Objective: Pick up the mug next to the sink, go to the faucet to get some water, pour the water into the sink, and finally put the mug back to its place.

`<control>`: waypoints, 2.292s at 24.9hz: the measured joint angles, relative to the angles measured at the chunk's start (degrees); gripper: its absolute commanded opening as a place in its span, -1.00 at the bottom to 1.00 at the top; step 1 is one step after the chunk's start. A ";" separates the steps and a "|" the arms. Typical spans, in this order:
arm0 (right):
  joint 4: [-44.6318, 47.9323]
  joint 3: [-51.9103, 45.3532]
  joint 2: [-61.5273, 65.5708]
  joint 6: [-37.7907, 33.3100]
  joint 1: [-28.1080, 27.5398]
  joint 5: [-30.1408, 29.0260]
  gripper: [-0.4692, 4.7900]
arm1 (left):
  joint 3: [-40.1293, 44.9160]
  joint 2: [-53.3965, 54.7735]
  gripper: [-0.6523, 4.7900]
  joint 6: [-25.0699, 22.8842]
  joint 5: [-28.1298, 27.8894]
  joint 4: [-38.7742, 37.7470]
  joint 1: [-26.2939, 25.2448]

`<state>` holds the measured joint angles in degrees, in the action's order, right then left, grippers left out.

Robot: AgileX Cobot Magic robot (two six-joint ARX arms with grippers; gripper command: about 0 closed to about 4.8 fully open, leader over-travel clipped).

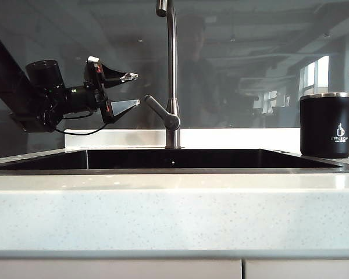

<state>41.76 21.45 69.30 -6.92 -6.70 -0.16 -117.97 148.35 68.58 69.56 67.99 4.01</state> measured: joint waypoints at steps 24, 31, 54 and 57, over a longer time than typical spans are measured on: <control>-38.03 -0.02 -47.45 -6.62 0.20 -7.41 -0.82 | -0.76 -18.43 1.00 16.06 13.42 13.31 1.07; -40.79 -0.02 -54.38 -6.62 0.20 -7.41 -0.82 | -0.76 -29.40 1.00 15.61 14.10 13.29 1.05; -40.87 -0.02 -56.43 -6.62 0.20 -7.43 -0.82 | -0.76 -47.06 1.00 18.45 15.80 13.31 1.07; -40.89 -0.02 -56.43 -6.62 0.17 -7.43 -0.82 | -0.76 -46.62 1.00 18.45 17.35 13.31 1.05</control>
<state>0.86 21.43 12.86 -13.54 -6.52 -7.60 -118.74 101.73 87.02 86.91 81.30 5.06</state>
